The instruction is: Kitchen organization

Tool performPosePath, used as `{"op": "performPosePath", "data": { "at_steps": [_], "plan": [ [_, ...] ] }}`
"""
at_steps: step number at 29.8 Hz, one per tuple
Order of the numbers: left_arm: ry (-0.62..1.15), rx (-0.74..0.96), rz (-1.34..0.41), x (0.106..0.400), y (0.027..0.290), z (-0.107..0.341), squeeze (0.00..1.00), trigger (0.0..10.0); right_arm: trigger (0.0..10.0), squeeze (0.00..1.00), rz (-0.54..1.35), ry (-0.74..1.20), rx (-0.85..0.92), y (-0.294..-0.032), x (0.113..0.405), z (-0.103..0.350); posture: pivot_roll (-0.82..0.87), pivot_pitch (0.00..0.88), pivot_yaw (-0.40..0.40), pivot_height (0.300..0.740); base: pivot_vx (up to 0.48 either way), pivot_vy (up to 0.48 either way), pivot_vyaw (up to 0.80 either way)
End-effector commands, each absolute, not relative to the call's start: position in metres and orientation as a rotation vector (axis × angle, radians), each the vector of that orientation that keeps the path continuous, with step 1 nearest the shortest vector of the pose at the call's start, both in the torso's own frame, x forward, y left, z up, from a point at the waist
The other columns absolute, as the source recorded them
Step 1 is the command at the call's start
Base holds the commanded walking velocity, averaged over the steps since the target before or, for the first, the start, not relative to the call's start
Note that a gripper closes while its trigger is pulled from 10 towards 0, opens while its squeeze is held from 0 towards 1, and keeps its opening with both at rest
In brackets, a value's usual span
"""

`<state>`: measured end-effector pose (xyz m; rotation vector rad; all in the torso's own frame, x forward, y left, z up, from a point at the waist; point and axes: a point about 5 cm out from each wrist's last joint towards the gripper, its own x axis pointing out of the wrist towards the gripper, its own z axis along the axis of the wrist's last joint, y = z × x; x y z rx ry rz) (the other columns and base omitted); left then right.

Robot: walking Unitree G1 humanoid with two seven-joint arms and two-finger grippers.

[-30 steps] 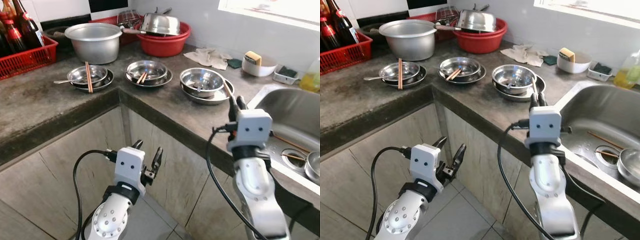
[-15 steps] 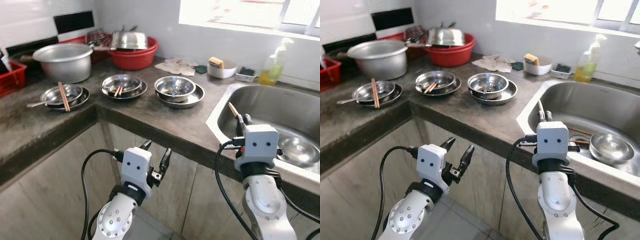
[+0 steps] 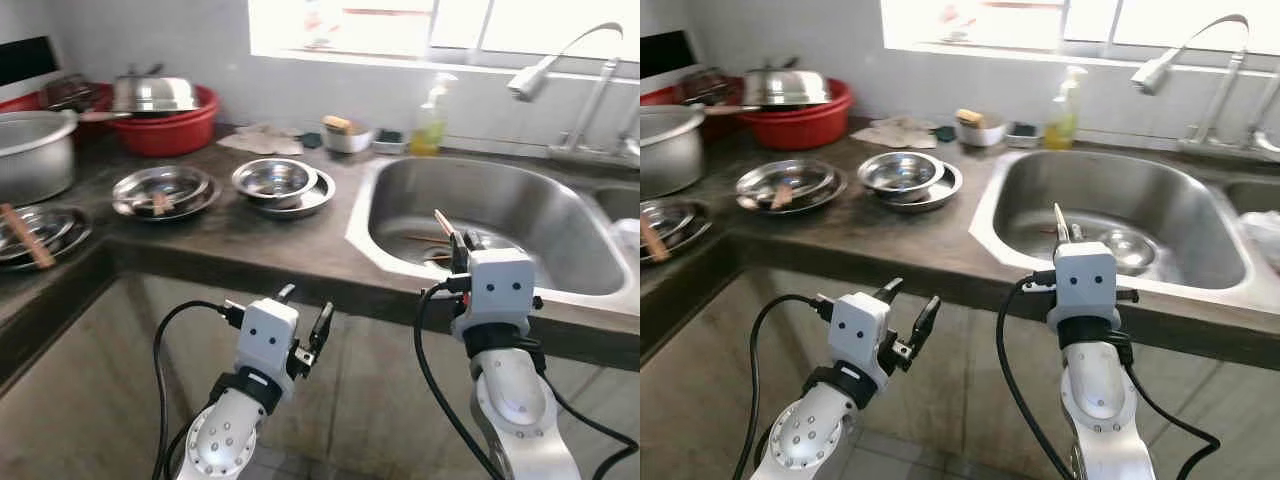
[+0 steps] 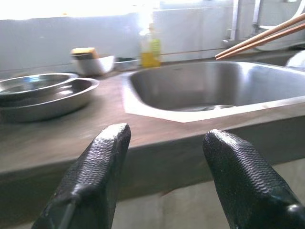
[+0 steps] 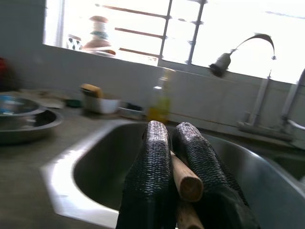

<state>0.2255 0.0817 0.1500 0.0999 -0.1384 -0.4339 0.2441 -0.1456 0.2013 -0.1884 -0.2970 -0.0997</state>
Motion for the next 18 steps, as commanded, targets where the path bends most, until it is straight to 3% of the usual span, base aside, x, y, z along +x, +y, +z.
{"op": "performPosePath", "data": {
  "at_steps": [1, 7, 18],
  "plan": [
    [-0.128, 0.091, -0.433, 0.226, 0.079, 0.149, 0.0, 10.0, 10.0, 0.0, -0.114, -0.288, -0.194, -0.149, 0.246, 0.202, 0.02, 0.0, -0.042, 0.74, 0.0, 0.0, -0.8],
    [-0.124, 0.088, -0.415, 0.227, 0.081, 0.149, 0.0, 10.0, 10.0, 0.0, -0.106, -0.287, -0.186, -0.146, 0.248, 0.204, 0.03, 0.003, -0.047, 0.74, 0.0, 0.0, -0.8],
    [-0.152, 0.102, -0.406, 0.228, 0.081, 0.152, 0.0, 10.0, 10.0, 0.0, -0.063, -0.318, -0.176, -0.147, 0.26, 0.216, 0.02, 0.01, -0.048, 0.74, 0.342, -0.325, 0.0]
  ]
}}
